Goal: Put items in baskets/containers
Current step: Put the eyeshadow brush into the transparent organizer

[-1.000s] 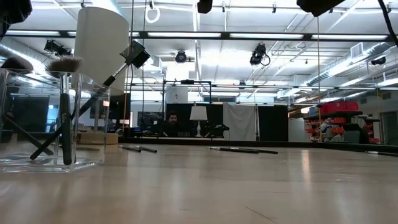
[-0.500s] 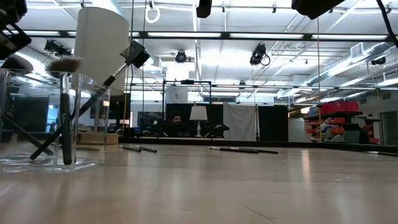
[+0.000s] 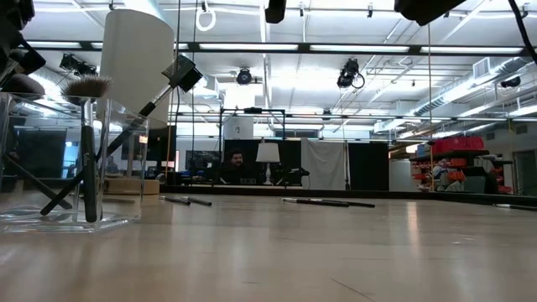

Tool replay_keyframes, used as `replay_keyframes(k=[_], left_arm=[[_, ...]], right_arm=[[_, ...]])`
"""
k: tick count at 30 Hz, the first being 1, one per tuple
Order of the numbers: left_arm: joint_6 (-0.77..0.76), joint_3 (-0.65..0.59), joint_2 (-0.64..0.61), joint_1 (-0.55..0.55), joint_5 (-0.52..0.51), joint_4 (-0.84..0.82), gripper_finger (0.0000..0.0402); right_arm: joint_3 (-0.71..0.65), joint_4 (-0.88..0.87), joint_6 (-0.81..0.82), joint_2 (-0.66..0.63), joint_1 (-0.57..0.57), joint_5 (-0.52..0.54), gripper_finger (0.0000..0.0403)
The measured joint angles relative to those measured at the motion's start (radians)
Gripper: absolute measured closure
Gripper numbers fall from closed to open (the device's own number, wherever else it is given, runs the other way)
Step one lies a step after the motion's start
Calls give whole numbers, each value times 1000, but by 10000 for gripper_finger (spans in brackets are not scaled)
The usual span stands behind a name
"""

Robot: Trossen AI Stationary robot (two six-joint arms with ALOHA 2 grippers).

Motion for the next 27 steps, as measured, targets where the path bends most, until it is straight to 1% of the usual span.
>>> replay_keyframes(k=[3,6,10,12,14,17,19,21,24,27], left_arm=[[23,7,-14,0,8,-5,263],[75,41,-52,0,12,-1,247],[172,88,-124,-4,33,-2,240],[237,109,-163,-4,26,0,242],[301,118,-200,-4,-30,0,246],[358,119,-241,0,-156,-44,254],[356,119,-256,12,-208,-129,262],[310,119,-260,30,-245,-233,270],[185,109,-259,61,-305,-374,282],[113,65,-259,92,-347,-427,291]], right_arm=[[0,-4,3,0,-3,0,309],[0,-24,17,0,-10,0,309],[0,-94,101,0,-34,-1,309],[0,-158,162,0,-51,0,309],[0,-239,237,0,-70,0,309],[0,-359,350,0,-102,15,309],[-1,-434,418,1,-125,56,309],[-1,-486,474,1,-157,81,309],[-1,-553,555,1,-222,81,309],[-1,-594,585,7,-283,38,308]])
